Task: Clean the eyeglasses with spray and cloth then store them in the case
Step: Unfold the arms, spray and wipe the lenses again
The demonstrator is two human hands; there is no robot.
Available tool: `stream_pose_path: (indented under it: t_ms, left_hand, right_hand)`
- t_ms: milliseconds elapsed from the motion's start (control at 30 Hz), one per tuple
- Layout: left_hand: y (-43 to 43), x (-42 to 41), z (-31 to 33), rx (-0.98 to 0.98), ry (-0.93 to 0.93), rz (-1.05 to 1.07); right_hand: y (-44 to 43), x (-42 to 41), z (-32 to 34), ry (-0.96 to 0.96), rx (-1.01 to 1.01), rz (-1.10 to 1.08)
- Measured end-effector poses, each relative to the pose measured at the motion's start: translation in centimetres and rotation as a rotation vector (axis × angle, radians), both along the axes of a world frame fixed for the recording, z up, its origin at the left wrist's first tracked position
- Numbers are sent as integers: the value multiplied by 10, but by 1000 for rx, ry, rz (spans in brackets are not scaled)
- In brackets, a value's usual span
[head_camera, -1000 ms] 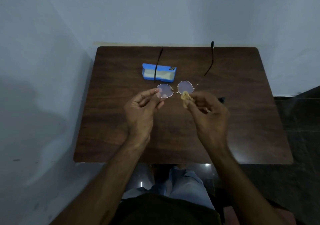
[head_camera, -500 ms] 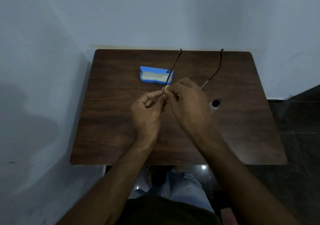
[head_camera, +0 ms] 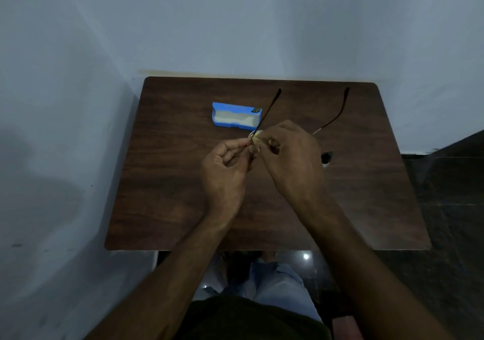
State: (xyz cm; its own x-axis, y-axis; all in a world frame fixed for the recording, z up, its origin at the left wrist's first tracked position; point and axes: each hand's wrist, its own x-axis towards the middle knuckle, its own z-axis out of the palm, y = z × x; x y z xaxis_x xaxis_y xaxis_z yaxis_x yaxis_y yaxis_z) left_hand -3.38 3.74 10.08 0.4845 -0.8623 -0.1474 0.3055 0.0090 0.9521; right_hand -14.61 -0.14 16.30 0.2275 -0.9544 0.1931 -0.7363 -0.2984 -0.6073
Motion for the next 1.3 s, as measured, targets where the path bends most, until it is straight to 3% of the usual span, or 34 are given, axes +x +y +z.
stream_pose_path:
  t_ms: [67,267,500,633,833,967,1167,1300]
  left_hand:
    - [1,-3,0,-13,-29,-7]
    - [1,-5,4,-38,-83,-7]
    - [1,-10,9,-79,-190,16]
    - [-2,-10,8,-68,-174,35]
    - [-2,-21,8,-94,-136,32]
    - [-6,-22,12,-105,-111,58]
    - [-5,-26,14,-119,-106,55]
    - [-8,-20,17,-131,-128,47]
  right_hand:
    - [-2,1,0,49,-65,-27]
    - [-2,0,9,-96,-45,9]
    - [-7,-6,11,-46,-59,-40]
    - [-1,-10,10,-181,-2,-19]
    - [-1,-19,8,-31,-73,-49]
    - [3,-17,10,-113,-41,-29]
    - [-2,-20,17,16,-112,-57]
    - [-4,-12,23,-99,-82,-14]
